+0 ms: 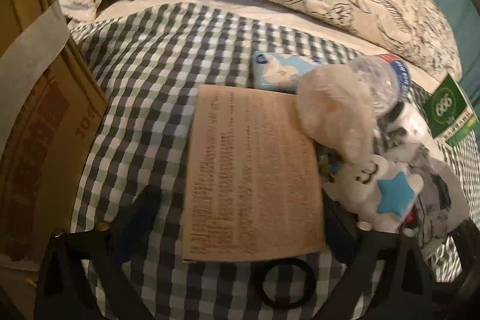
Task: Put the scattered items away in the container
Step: 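Grasp the leaflet with the left gripper while the right grasps the floral tissue pack, then carry leaflet and tissue pack into the box with both grippers and release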
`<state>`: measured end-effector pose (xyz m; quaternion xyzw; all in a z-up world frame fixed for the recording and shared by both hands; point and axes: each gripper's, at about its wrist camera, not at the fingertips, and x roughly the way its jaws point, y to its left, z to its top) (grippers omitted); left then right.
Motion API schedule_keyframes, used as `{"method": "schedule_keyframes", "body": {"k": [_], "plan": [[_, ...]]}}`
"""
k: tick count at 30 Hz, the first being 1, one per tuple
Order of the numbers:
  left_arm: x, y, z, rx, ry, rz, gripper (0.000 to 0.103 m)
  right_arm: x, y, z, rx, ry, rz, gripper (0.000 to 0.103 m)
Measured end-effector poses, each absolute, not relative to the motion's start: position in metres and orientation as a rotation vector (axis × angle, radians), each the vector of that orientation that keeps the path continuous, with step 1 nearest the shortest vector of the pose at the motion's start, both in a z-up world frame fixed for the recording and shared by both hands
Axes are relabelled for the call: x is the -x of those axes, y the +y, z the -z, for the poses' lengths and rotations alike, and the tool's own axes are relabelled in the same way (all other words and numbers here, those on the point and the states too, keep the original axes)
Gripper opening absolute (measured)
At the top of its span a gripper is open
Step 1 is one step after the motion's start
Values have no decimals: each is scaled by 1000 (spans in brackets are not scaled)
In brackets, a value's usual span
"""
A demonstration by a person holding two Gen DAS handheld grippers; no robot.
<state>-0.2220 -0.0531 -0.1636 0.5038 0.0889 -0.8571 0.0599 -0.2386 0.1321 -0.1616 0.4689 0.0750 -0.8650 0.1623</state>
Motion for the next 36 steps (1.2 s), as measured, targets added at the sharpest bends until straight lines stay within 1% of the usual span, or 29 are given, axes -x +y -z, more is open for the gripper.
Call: {"method": "schedule_keyframes", "body": {"k": [1,2,3,4,5,6,7,11,15,19,25,30,36], "plan": [[220,-50,162,-1525,258,2616,82,240,131,166,-1338,220,2473,79],[219,-46,159,-1526,235,2632,78,242,130,169,-1342,236,2479,77],[217,-44,157,-1528,200,2628,78,242,128,168,-1362,263,2492,62],[215,-42,156,-1534,170,2615,78,240,128,163,-1374,267,2498,53],[212,-42,154,-1539,157,2605,78,239,129,155,-1378,234,2484,40],[210,-44,153,-1547,162,2604,78,236,130,149,-1371,188,2458,35],[207,-46,152,-1546,173,2604,78,234,131,145,-1364,157,2437,34],[192,-50,137,-1518,201,2612,78,218,129,133,-1351,180,2460,32],[178,-50,117,-1469,210,2645,78,202,134,116,-1327,133,2463,32],[165,-46,94,-1419,209,2686,78,189,139,95,-1285,130,2502,32],[140,-46,56,-1331,217,2760,78,167,145,56,-1222,22,2502,32],[117,-48,25,-1256,222,2804,78,149,137,24,-1143,45,2530,32],[89,-63,-6,-1170,234,2831,78,131,121,4,-1099,72,2517,32]]}}
